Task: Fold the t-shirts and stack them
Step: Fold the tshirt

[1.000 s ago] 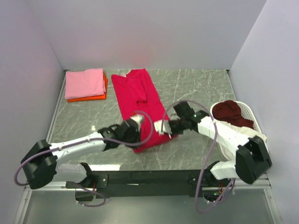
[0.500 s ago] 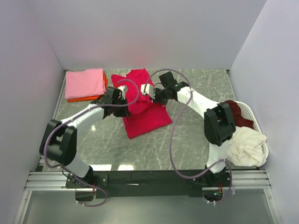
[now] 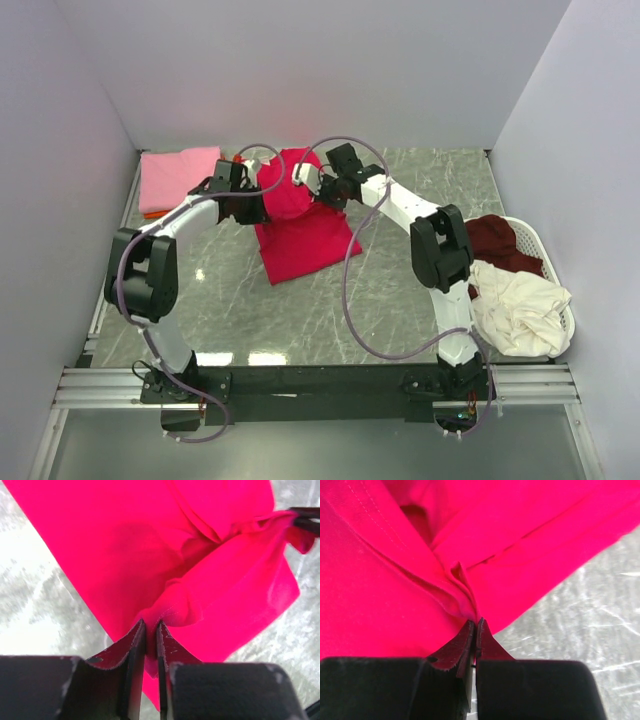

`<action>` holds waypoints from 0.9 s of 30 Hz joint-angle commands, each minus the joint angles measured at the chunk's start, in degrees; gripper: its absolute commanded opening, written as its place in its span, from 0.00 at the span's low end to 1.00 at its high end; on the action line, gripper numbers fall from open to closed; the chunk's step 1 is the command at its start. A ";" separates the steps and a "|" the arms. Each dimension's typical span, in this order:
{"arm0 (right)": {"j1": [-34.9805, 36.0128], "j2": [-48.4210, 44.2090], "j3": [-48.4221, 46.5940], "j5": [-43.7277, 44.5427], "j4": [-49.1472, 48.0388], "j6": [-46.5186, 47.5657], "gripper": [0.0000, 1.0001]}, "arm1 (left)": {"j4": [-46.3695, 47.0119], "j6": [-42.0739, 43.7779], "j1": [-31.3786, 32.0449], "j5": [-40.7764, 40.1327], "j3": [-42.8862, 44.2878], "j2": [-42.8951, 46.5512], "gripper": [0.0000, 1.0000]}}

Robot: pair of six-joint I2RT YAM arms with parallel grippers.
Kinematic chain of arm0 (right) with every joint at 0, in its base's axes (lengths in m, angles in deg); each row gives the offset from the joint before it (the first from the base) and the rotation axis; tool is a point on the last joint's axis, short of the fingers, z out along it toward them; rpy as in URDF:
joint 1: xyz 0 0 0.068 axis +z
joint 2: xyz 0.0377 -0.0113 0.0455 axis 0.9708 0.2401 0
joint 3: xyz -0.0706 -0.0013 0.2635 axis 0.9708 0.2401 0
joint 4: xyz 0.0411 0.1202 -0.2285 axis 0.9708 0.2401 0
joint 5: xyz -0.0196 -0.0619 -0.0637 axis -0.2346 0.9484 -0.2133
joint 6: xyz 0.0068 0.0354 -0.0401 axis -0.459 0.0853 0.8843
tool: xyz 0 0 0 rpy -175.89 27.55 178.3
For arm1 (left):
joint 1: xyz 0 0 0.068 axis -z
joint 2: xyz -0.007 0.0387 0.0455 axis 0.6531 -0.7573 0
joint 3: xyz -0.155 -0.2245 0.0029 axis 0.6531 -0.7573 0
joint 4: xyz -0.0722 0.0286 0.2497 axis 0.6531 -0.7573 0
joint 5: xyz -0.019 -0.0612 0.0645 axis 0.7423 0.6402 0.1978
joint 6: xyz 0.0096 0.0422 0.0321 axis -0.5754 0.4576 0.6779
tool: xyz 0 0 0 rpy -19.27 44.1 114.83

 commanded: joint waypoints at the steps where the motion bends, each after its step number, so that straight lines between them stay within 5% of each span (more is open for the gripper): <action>1: -0.52 1.26 -4.88 2.08 -2.14 -1.93 0.00 | -0.99 2.01 -1.07 1.87 4.16 -2.67 0.18; 5: -0.52 4.50 -9.26 3.48 -2.40 -3.59 0.00 | -1.34 1.32 -2.21 0.73 6.71 -4.96 0.23; 7: -0.60 5.21 -9.98 4.62 -3.45 -5.52 0.17 | -2.04 1.31 -2.66 -0.92 8.29 -5.75 0.34; 9: -0.43 5.13 -9.11 6.90 -7.12 -7.80 0.46 | -3.10 1.75 -3.36 -3.04 10.57 -5.06 0.59; 13: -1.65 0.75 -3.49 12.63 -14.43 -14.31 0.52 | -3.36 4.99 -4.77 -9.80 13.04 1.61 0.77; 17: -6.56 -8.64 6.34 -2.59 -15.34 -12.40 0.55 | -1.88 12.45 -4.50 -6.51 9.02 12.14 0.78; 21: -11.49 -15.60 11.37 -27.01 3.31 6.54 0.55 | 5.50 19.30 -0.84 1.14 -6.50 22.51 0.77; 25: -12.30 -21.49 20.58 -32.20 15.51 38.32 0.59 | 8.68 31.35 7.52 3.28 -18.57 29.83 0.77; 27: -12.30 -24.74 27.09 -31.50 14.92 43.06 0.64 | 8.24 37.42 11.83 1.88 -23.85 32.03 0.77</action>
